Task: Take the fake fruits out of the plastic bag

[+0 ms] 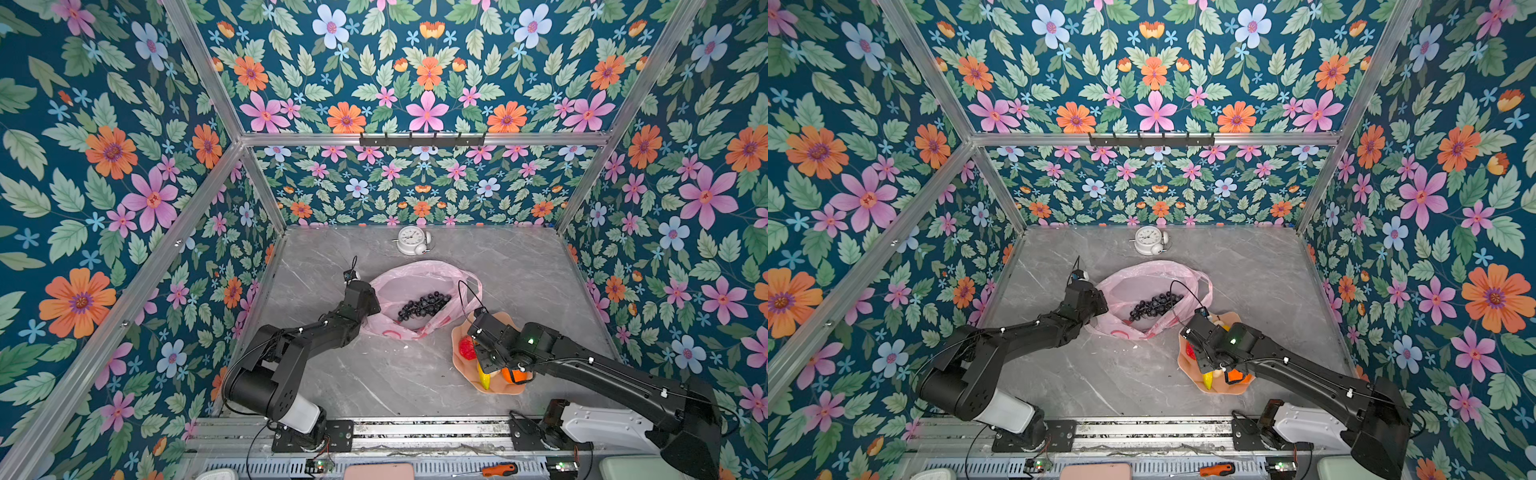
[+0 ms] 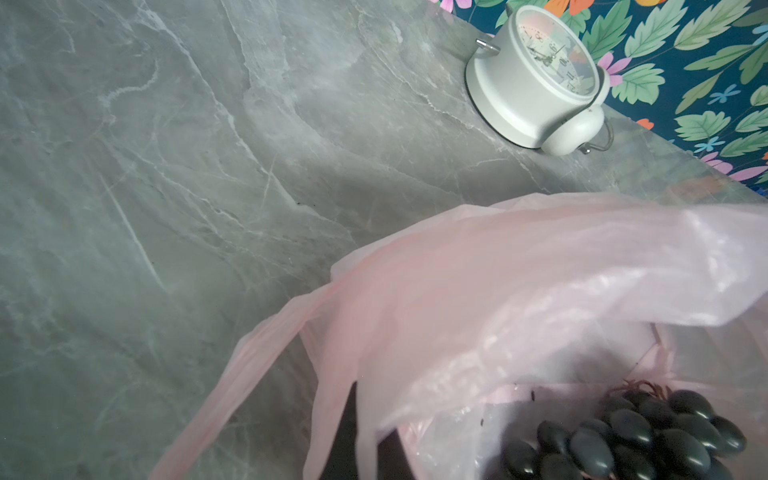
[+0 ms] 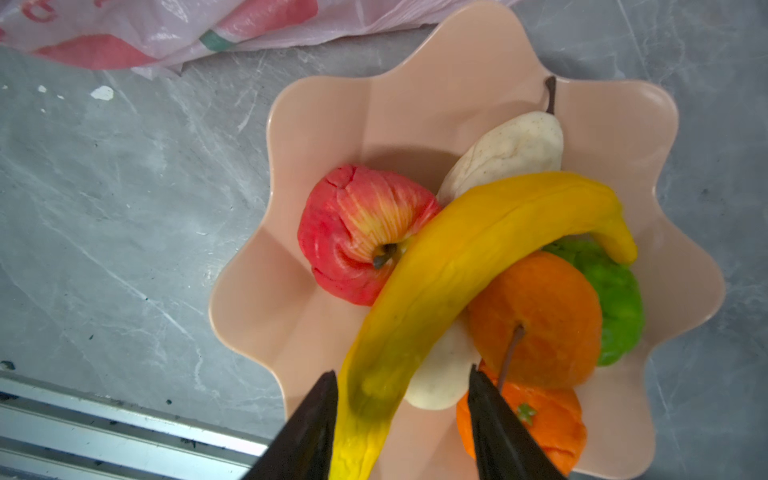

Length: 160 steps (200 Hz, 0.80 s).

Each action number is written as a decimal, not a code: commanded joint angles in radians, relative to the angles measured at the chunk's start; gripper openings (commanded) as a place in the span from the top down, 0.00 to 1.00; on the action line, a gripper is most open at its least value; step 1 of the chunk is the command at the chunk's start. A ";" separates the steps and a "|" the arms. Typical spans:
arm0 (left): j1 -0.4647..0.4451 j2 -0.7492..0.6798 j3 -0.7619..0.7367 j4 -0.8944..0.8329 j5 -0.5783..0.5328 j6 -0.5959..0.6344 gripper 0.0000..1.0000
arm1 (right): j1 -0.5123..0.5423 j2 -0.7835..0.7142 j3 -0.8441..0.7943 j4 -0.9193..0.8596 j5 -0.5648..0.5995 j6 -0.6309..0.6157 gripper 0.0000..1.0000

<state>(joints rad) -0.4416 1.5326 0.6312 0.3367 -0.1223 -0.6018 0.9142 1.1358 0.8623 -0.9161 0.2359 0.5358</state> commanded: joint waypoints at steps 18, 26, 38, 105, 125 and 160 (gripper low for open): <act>0.000 0.000 0.008 0.004 0.003 0.006 0.93 | -0.001 0.027 -0.017 0.008 -0.018 0.048 0.49; 0.000 0.000 0.008 0.004 0.003 0.007 0.93 | 0.001 0.032 -0.017 0.019 -0.019 0.050 0.49; 0.000 0.000 0.006 0.004 0.001 0.007 0.93 | 0.000 0.041 -0.017 0.033 -0.023 0.050 0.50; 0.000 -0.003 0.008 0.002 0.001 0.007 0.93 | 0.001 0.086 -0.008 0.039 0.000 0.064 0.63; -0.001 0.000 0.008 0.002 0.000 0.007 0.93 | 0.000 0.080 0.003 0.035 0.010 0.063 0.67; 0.000 0.000 0.008 0.002 0.000 0.008 0.93 | 0.000 0.069 0.021 0.010 0.059 0.066 0.68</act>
<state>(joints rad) -0.4416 1.5326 0.6312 0.3367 -0.1223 -0.6018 0.9142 1.2144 0.8711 -0.8795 0.2436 0.5945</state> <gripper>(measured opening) 0.073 0.318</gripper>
